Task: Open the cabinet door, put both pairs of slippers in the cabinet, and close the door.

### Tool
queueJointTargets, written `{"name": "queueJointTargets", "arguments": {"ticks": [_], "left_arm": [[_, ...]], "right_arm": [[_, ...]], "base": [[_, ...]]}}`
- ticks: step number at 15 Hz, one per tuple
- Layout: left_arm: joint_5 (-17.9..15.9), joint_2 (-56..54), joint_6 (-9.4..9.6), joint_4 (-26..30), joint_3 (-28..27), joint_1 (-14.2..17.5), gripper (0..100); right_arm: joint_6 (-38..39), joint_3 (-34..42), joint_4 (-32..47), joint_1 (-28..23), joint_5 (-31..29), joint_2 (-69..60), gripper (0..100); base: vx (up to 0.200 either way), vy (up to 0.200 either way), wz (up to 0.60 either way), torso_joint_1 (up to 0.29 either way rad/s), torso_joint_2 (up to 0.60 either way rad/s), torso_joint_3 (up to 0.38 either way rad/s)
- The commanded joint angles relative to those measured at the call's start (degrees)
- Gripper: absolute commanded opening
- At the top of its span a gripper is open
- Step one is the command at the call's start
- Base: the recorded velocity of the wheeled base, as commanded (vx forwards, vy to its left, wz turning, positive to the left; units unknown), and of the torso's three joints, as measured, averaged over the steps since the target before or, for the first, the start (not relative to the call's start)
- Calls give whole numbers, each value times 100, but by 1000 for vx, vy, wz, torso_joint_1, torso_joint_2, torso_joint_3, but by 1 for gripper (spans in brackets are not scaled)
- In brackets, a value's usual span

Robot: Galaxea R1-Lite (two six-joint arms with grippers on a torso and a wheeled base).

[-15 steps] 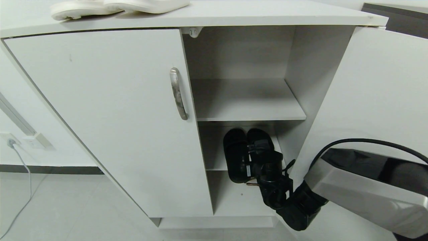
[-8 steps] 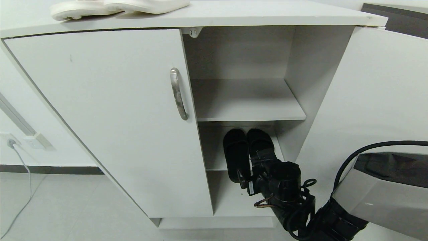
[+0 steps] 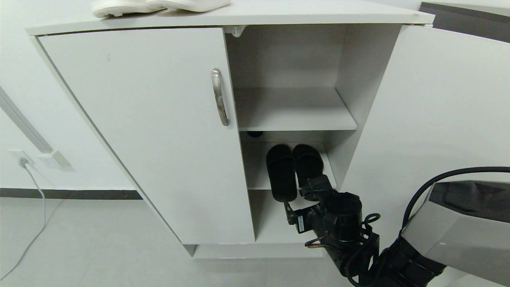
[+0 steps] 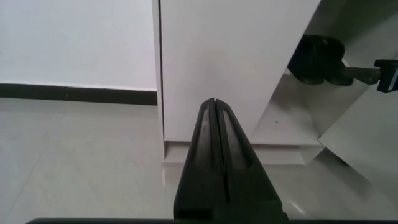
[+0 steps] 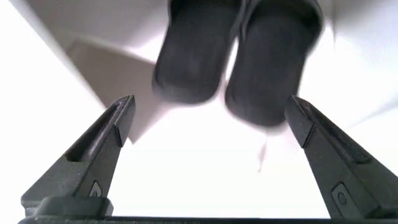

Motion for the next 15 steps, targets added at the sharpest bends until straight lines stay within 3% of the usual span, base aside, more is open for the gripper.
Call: {"name": "queueJointTargets", "arguments": {"ticks": [1, 3, 15], "left_arm": [[4, 8, 5, -1, 1, 1, 0], [4, 8, -4, -10, 1, 1, 0], [-31, 8, 31, -1, 1, 1, 0]], "right_arm": [[-5, 4, 5, 4, -12, -32, 100], [-5, 12, 5, -22, -12, -76, 100], [-5, 127, 5, -57, -12, -146, 100]], "base": [[-200, 0, 0, 2, 2, 7], [-200, 0, 0, 5, 2, 2], [0, 0, 0, 0, 0, 8]]}}
